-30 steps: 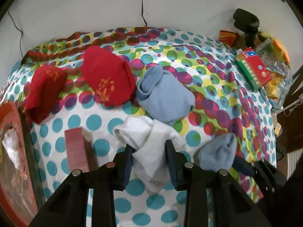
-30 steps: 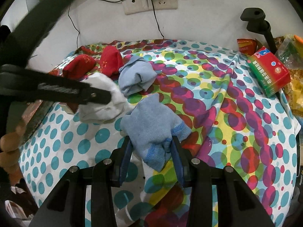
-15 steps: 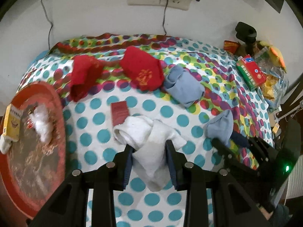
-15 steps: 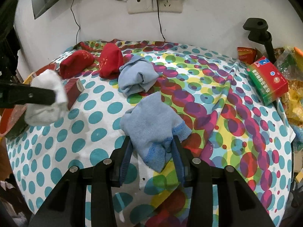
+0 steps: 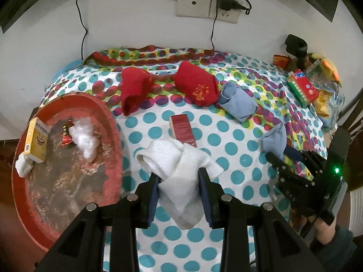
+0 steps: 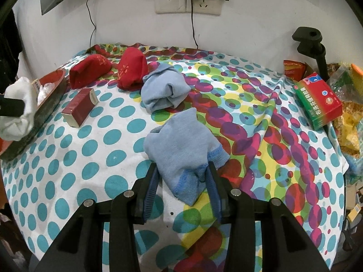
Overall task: Organize objects
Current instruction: 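Carry the white sock onto the red tray and open the left tool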
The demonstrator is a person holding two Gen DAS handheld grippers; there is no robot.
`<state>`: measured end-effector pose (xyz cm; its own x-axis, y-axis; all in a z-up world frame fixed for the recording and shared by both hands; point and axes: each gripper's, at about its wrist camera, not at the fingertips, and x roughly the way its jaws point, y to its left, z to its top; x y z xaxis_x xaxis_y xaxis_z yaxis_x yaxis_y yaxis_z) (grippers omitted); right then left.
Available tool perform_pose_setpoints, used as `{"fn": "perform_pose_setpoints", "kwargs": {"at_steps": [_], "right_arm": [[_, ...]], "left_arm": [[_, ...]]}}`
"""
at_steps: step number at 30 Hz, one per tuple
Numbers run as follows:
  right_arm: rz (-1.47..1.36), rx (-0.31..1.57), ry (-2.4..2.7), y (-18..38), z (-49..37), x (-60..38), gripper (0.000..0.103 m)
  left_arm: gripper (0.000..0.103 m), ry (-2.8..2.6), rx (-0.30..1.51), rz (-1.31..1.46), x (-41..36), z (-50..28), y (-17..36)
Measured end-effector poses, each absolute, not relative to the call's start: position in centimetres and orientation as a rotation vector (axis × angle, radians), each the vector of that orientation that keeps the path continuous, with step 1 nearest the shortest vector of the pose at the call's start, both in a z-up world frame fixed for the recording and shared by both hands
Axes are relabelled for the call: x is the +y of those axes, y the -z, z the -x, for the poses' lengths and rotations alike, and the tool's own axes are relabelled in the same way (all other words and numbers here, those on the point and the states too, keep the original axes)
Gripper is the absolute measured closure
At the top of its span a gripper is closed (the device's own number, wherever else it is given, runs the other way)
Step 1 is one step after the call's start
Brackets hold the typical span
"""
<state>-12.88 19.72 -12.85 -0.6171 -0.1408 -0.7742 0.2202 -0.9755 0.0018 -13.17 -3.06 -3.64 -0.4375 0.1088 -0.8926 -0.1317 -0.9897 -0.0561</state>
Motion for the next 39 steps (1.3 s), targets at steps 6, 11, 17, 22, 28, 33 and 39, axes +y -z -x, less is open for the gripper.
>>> {"fn": "perform_pose_setpoints", "kwargs": {"at_steps": [6, 11, 17, 22, 28, 33, 39], "right_arm": [[-1.258, 0.143, 2.654, 12.8, 12.9, 19.7, 0.062], [-1.259, 0.140, 2.654, 12.8, 12.8, 19.7, 0.062], [-1.259, 0.140, 2.654, 12.7, 12.9, 19.7, 0.062], [-1.259, 0.137, 2.653, 12.7, 12.9, 19.7, 0.062], [-1.258, 0.134, 2.653, 12.8, 12.9, 19.7, 0.062], [-1.258, 0.136, 2.654, 12.8, 12.9, 19.7, 0.062], [-1.258, 0.142, 2.655, 12.8, 12.8, 19.7, 0.062]], "left_arm": [[0.070, -2.594, 0.014, 1.576, -6.0, 12.8, 2.7], [0.070, -2.644, -0.017, 1.595, -8.9, 13.5, 2.0], [0.070, -2.704, -0.009, 1.628, -12.3, 14.3, 1.3], [0.070, -2.765, -0.019, 1.674, -15.5, 15.1, 1.4], [0.070, -2.791, -0.021, 1.722, -18.3, 16.1, 2.3], [0.070, -2.810, 0.042, 1.744, -20.0, 17.5, 2.8], [0.069, -2.810, 0.066, 1.752, -21.6, 19.6, 2.8]]}}
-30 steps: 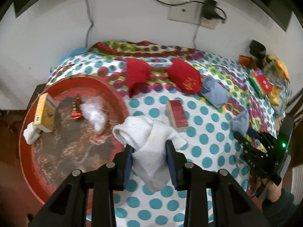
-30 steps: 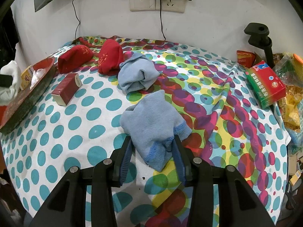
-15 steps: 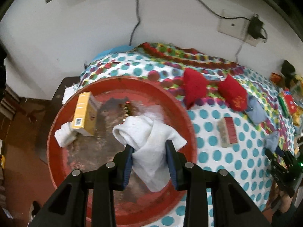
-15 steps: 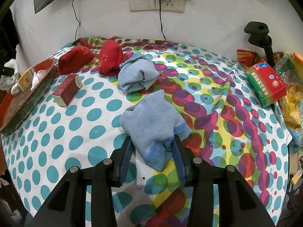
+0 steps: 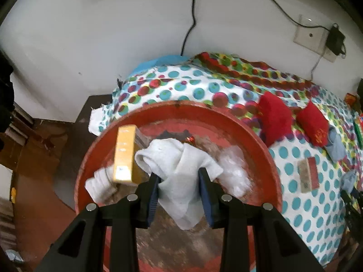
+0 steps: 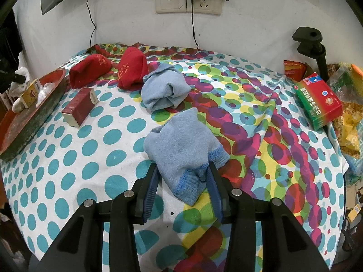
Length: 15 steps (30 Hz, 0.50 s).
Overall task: Organize objects
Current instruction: 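Carry the white sock onto the red tray and open the left tool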
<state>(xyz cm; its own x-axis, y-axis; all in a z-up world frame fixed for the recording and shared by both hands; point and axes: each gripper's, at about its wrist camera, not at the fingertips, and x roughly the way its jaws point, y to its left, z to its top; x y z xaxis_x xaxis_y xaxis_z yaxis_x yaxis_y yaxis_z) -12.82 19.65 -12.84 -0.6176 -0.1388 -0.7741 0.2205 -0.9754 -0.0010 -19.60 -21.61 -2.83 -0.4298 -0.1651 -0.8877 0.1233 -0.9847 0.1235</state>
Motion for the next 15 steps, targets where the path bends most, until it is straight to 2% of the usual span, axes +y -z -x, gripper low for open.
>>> {"fn": "perform_pose_setpoints", "kwargs": {"at_steps": [5, 9, 15], "right_arm": [[-1.258, 0.141, 2.654, 12.8, 12.8, 19.7, 0.062], [-1.258, 0.140, 2.654, 12.8, 12.8, 19.7, 0.062], [-1.258, 0.142, 2.655, 12.8, 12.8, 19.7, 0.062]], "left_arm": [[0.069, 2.502, 0.011, -1.605, -23.2, 21.5, 3.4], [0.067, 2.452, -0.092, -1.621, -23.4, 23.2, 4.3], [0.067, 2.422, -0.028, -1.660, -24.8, 25.1, 5.1]]}}
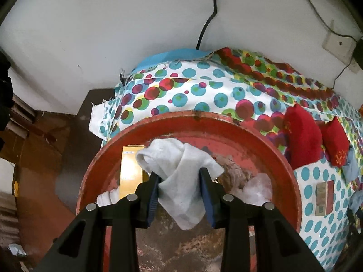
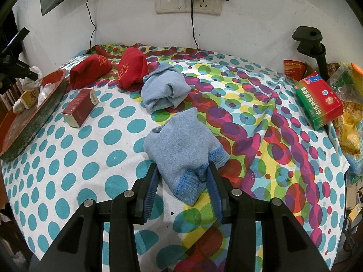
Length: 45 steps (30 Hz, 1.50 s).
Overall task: Organize objects
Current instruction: 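Carry the white sock onto the red tray and open the left tool, then lift the light-blue sock with the right tool toward the red tray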
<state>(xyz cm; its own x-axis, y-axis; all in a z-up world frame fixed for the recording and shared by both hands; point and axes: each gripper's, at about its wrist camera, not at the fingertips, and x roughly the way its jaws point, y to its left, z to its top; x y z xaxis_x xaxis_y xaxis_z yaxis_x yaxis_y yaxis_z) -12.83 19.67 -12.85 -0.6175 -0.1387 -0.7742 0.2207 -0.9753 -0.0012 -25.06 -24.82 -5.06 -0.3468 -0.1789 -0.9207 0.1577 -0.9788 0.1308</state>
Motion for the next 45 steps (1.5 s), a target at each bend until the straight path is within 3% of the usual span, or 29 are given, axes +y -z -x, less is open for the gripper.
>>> {"fn": "perform_pose_setpoints", "kwargs": {"at_steps": [13, 16, 27, 32, 37, 45], "right_arm": [[-1.258, 0.142, 2.655, 12.9, 12.8, 19.7, 0.062], [-1.259, 0.141, 2.655, 12.9, 12.8, 19.6, 0.062], [-1.259, 0.144, 2.656, 12.9, 12.9, 19.6, 0.062], [-1.259, 0.146, 2.656, 12.9, 12.9, 19.6, 0.062], [-1.262, 0.158, 2.657, 12.9, 12.9, 19.6, 0.062], [-1.333, 0.170, 2.647, 12.7, 13.4, 19.4, 0.062]], "left_arm": [[0.061, 2.387, -0.083, -1.745, -25.5, 25.6, 7.3], [0.054, 2.396, -0.064, -1.745, -25.6, 25.2, 6.8], [0.054, 2.459, -0.074, -1.726, -25.4, 21.7, 4.0], [0.054, 2.432, -0.174, -1.681, -24.2, 19.0, 3.5], [0.054, 2.483, -0.087, -1.699, -23.2, 16.3, 2.7], [0.054, 2.491, -0.223, -1.680, -21.5, 12.9, 2.3]]}}
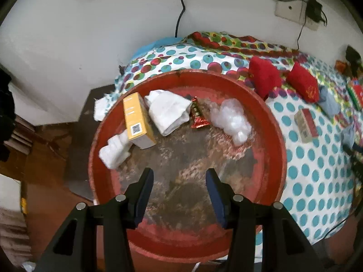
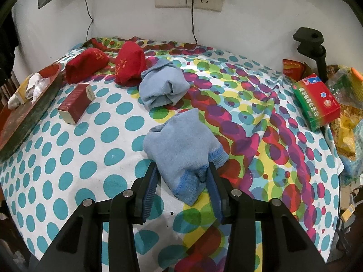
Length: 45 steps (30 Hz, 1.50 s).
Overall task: Organize objects
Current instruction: 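Lift the light-blue sock with the right tool toward the red tray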
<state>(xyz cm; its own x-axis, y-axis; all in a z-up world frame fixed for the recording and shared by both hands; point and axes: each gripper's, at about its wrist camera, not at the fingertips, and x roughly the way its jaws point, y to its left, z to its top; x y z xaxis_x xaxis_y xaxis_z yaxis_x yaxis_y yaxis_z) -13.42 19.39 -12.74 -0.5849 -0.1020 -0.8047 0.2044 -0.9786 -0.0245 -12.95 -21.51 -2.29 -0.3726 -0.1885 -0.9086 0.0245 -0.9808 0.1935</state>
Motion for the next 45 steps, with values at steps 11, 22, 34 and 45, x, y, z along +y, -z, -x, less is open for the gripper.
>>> {"fn": "perform_pose_setpoints", "kwargs": {"at_steps": [11, 22, 34, 45], "right_arm": [[-1.421, 0.148, 2.660, 12.5, 13.9, 19.0, 0.063], [-1.410, 0.042, 2.726, 10.9, 14.5, 18.9, 0.071], [-1.320, 0.074, 2.700, 7.5, 14.6, 15.8, 0.083], [-1.376, 0.041, 2.740, 7.9, 14.8, 17.6, 0.044]], "left_arm": [[0.054, 2.526, -0.156, -1.538, -23.8, 10.2, 1.5], [0.054, 2.450, 0.056, -1.544, -29.1, 9.4, 2.5], [0.054, 2.373, 0.078, -1.570, -30.8, 8.9, 3.1], [0.054, 2.471, 0.065, -1.581, -28.5, 8.9, 2.3]]}}
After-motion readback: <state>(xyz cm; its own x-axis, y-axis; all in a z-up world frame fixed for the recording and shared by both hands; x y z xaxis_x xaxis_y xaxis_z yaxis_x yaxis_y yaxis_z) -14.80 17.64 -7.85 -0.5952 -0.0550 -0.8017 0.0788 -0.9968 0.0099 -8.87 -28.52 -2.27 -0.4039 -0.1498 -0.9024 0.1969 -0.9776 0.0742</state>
